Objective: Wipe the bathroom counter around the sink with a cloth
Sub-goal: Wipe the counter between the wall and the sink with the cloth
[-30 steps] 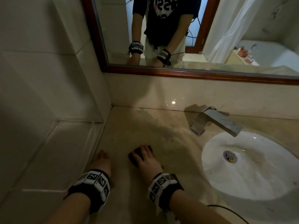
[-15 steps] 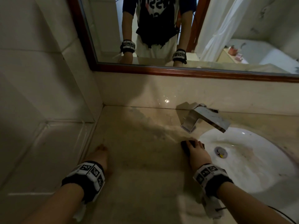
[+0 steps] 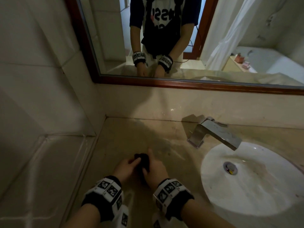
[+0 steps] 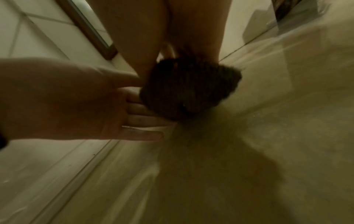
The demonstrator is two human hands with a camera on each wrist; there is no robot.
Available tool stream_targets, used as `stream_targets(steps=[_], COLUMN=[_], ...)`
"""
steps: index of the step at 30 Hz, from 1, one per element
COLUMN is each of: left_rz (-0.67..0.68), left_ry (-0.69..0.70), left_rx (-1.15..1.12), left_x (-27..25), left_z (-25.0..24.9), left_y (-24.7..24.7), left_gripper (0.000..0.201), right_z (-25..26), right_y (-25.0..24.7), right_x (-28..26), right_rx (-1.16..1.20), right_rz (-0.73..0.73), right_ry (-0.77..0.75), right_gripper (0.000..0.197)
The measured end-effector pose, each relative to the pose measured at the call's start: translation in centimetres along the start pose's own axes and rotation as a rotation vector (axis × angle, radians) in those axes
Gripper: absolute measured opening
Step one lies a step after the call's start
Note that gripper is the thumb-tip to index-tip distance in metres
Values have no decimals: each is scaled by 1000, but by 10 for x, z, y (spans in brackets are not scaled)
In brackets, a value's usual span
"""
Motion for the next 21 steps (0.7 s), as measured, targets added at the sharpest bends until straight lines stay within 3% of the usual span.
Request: stream_targets(steps=[3, 7, 9, 11, 14, 17, 19, 21], left_rz=[-8, 18, 13, -55, -89, 60, 41, -31], left_ry=[-10, 24, 85, 222, 375, 240, 168, 181], left_rx=[2, 140, 299, 602, 923, 1082, 1172, 1200], left_x=[4, 8, 8, -1, -22, -23, -18, -15], left_z=[4, 1, -9, -30, -45, -10, 6, 7], left_y=[4, 9, 12, 16, 38, 64, 68, 71], left_gripper=[25, 34, 39, 45, 47, 67, 77, 75], right_z=[5, -30, -66, -99, -126, -139, -146, -148], right_y=[6, -34, -54, -66, -69, -61, -53, -51], right_x=[-7, -7, 1, 7, 13, 14, 12, 9], right_rx=[-24, -56, -210, -344, -436, -496, -552, -556], right_rz=[103, 30, -8, -10, 22, 111, 191, 227], right_ry=[-105, -98, -3, 102, 146, 168, 178, 183], right_gripper=[58, 40, 40, 42, 49, 64, 73, 76])
Point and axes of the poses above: each hand's wrist, its own x-axis towards the middle knuckle, its own y-axis out of the palm, z = x × y, the point moved 10 cm from there along x, towards the middle knuckle, and after that the axes turned 10 degrees about -x, right-handed, at the moved point
